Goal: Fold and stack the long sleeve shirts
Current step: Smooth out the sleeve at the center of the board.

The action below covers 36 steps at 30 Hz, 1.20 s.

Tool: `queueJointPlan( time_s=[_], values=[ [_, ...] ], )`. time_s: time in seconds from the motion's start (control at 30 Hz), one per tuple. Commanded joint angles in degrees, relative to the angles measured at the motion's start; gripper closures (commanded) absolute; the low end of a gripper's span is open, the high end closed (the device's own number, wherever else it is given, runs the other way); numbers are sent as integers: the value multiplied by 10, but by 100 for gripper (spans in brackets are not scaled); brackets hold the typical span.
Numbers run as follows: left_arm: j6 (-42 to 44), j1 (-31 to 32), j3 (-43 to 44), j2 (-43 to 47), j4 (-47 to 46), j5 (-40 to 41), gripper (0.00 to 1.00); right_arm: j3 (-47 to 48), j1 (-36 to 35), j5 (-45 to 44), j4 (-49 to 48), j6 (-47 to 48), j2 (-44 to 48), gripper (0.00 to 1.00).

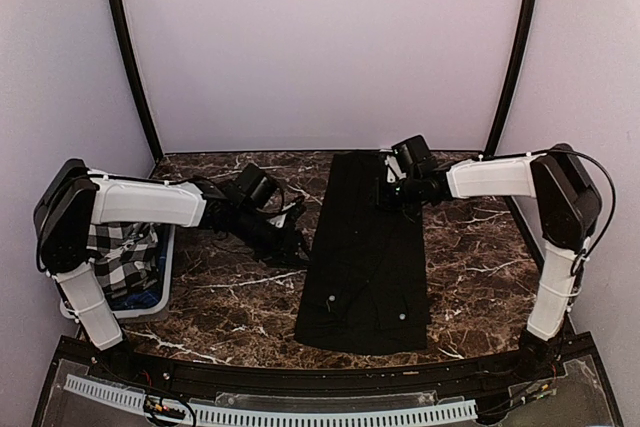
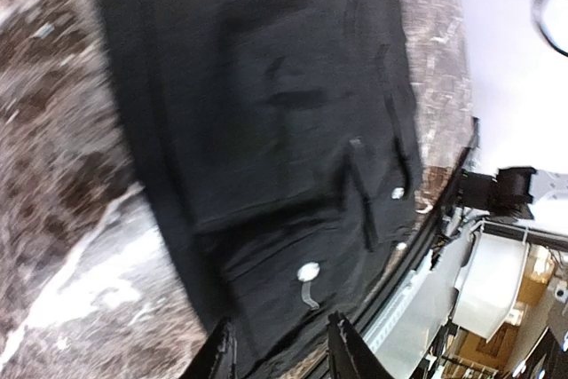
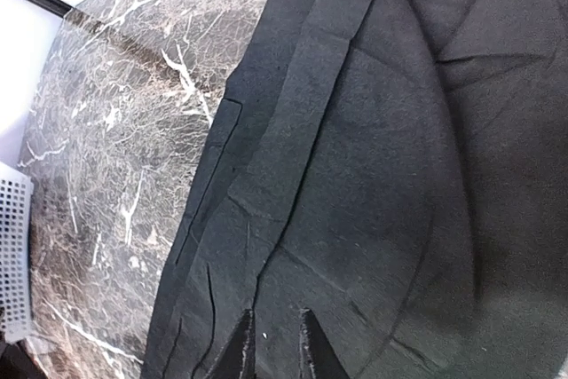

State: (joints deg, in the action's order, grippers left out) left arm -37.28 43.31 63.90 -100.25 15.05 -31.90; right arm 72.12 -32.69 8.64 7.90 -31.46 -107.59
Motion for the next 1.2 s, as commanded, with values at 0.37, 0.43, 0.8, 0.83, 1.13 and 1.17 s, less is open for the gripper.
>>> queueJointPlan(
  time_s=[0.37, 0.43, 0.8, 0.83, 1.13, 1.17],
  values=[
    [32, 78, 43, -114, -87, -136, 68, -10, 71, 44, -39, -38, -78, 92],
    [37, 84, 39, -128, -86, -147, 65, -10, 76, 45, -39, -38, -87, 92],
    [56, 89, 65, -156, -21, -118, 63, 5, 76, 23, -10, -31, -85, 92],
    [58, 89, 71, -147, -16, -115, 62, 6, 76, 17, -7, -28, -81, 92],
    [31, 59, 140, -77, -8, -123, 57, 13, 82, 1, 20, -13, -62, 91],
    [32, 46, 142, -74, -8, -104, 57, 10, 82, 0, 20, -12, -56, 91]
  ],
)
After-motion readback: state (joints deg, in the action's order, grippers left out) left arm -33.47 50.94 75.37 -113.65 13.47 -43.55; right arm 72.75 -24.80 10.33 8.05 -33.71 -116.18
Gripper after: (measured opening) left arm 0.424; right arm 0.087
